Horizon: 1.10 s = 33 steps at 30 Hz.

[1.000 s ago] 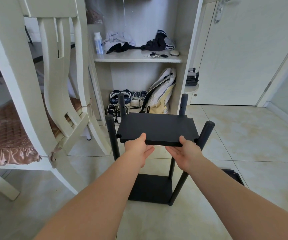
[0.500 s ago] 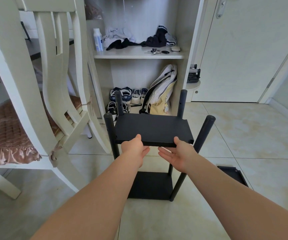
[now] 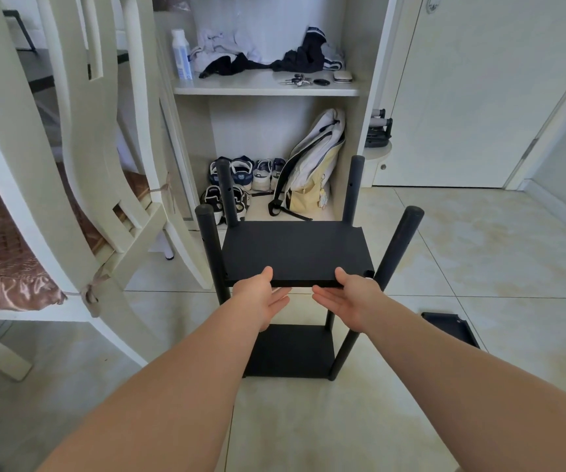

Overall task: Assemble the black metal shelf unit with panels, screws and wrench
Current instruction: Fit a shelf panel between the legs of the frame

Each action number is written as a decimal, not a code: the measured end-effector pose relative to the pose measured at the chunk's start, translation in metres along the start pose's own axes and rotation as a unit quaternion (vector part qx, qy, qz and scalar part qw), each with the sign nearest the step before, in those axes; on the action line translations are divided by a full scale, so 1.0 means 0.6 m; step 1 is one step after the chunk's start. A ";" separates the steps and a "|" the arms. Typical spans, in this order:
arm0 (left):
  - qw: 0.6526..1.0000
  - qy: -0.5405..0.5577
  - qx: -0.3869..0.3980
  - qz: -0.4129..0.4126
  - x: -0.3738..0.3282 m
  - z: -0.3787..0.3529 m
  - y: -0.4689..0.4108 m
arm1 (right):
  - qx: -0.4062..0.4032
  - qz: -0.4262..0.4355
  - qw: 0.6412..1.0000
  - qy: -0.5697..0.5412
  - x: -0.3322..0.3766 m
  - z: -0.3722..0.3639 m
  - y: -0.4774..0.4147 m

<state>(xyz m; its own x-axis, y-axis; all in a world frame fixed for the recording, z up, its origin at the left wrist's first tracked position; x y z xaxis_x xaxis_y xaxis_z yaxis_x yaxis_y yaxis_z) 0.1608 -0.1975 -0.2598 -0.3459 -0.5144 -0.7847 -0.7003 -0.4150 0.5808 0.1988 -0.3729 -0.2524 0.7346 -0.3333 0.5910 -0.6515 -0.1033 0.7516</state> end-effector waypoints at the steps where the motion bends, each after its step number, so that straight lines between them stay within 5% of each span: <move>1: 1.000 0.004 0.000 0.009 0.008 0.001 -0.001 | -0.002 -0.004 1.000 -0.001 -0.006 0.002 -0.006; 12: 0.994 0.084 -0.052 -0.055 0.081 0.013 -0.045 | -0.017 -0.004 1.000 0.024 -0.039 0.014 -0.084; 16: 0.985 0.142 -0.102 0.002 0.085 0.018 -0.024 | -0.029 -0.004 0.999 0.040 -0.041 0.004 -0.097; 25: 0.993 0.092 -0.050 -0.047 0.078 0.015 -0.034 | 0.014 -0.003 0.998 0.061 -0.018 -0.010 -0.097; 33: 0.994 0.095 -0.047 -0.011 0.073 0.058 -0.014 | 0.031 -0.012 0.998 0.057 -0.022 -0.014 -0.094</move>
<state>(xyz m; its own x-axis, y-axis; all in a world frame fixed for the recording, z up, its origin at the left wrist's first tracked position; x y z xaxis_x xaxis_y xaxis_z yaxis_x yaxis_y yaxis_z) 0.1298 -0.1900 -0.3066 -0.2007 -0.6324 -0.7482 -0.6415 -0.4924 0.5882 0.2275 -0.3547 -0.3004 0.7648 -0.2213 0.6051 -0.6411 -0.1681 0.7488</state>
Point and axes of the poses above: each hand's wrist, its own y-axis away from the middle knuckle, its own z-axis out of the back of the hand, x = y × z, the point moved 8 cm from there along -y, towards the middle knuckle, and after that the axes turned 11 degrees about -z, right-handed, at the moved point
